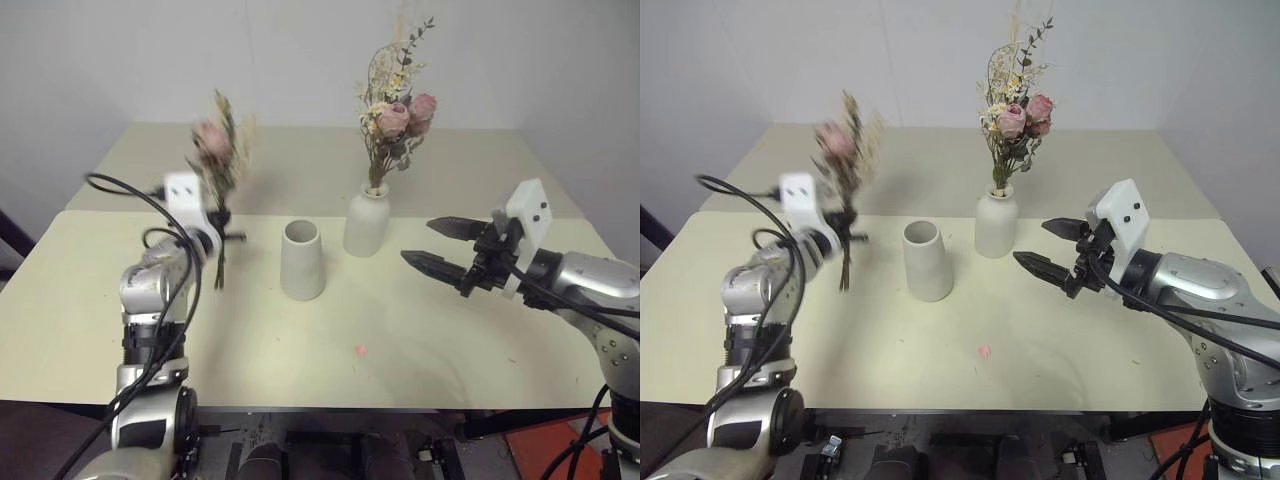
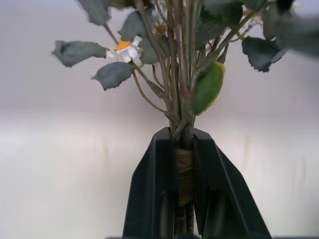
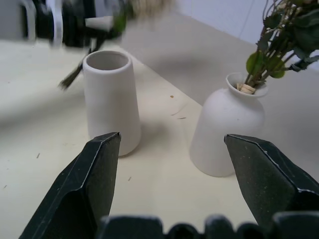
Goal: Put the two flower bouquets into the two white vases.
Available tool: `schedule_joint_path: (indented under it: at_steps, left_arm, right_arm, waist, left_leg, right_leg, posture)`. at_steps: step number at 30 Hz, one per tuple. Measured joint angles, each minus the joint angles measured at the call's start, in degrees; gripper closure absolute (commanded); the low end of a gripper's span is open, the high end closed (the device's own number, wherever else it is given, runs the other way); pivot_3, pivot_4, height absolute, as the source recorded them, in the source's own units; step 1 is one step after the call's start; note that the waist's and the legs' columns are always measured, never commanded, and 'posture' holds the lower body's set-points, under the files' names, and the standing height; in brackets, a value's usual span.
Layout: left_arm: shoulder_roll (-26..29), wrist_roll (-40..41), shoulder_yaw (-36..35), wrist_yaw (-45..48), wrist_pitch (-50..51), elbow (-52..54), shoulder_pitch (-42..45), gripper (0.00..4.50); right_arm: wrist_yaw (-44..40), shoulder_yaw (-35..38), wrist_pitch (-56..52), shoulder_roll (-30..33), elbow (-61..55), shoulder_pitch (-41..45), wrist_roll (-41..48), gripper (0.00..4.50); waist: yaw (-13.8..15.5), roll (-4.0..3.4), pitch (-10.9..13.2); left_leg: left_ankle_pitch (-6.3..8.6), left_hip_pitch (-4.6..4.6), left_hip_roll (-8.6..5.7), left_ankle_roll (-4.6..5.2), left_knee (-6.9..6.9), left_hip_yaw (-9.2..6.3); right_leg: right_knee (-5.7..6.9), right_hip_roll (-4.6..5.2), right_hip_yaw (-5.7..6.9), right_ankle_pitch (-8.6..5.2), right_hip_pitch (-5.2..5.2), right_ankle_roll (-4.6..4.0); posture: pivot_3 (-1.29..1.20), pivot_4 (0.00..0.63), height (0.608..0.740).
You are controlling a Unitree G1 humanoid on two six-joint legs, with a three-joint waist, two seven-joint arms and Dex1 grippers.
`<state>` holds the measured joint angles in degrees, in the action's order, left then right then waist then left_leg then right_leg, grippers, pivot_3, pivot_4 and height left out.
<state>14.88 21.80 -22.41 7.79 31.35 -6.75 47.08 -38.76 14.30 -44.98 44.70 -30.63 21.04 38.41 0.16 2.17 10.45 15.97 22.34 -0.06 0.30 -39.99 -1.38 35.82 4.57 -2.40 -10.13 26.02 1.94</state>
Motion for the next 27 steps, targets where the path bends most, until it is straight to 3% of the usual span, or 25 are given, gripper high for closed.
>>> schedule_joint_path:
  at_steps: [2,7,12,27]
  left_arm:
    - [-2.74,7.89,-4.98,4.92,-7.03,0.01,4.13,4.39]
    - [-3.54,17.53,-5.16,15.89,-9.06,-1.78,5.06,4.39]
    - [-3.54,20.79,-0.95,21.71,-6.34,-3.16,5.06,4.39]
    - [-4.25,27.22,2.58,24.32,-1.43,-2.92,4.24,4.39]
  right_arm:
    - [0.04,0.34,2.23,-1.03,-0.98,-1.92,-0.03,0.54]
    - [1.2,1.21,4.49,-2.76,-2.78,-4.84,0.02,0.54]
    - [4.41,2.84,5.05,-4.84,-5.34,-8.19,0.11,0.54]
    - [9.04,4.38,5.69,-5.97,-8.08,-12.81,0.02,0.54]
  waist:
    - [0.09,0.02,-0.05]
    - [-0.08,0.0,-0.11]
    - [-0.2,0.02,-0.11]
    - [-0.96,0.01,-0.11]
  left_leg:
    - [0.0,0.0,-0.01,0.01,0.0,0.03]
    - [0.01,-0.13,-0.03,0.03,-0.1,0.01]
    - [0.06,-0.61,-0.01,0.12,-0.12,-0.07]
    - [0.06,-0.77,0.01,0.12,-0.04,-0.05]
  right_leg:
    - [0.03,0.02,-0.01,0.0,-0.04,0.01]
    - [-0.01,-0.03,0.01,0.0,-0.3,0.03]
    - [-0.25,-0.08,0.08,-0.02,-0.92,0.08]
    - [-0.6,-0.12,0.02,-0.02,-1.01,0.07]
  posture:
    - [0.0,0.15,0.74]
    - [0.0,0.15,0.74]
    - [0.0,0.15,0.74]
    - [0.0,0.15,0.74]
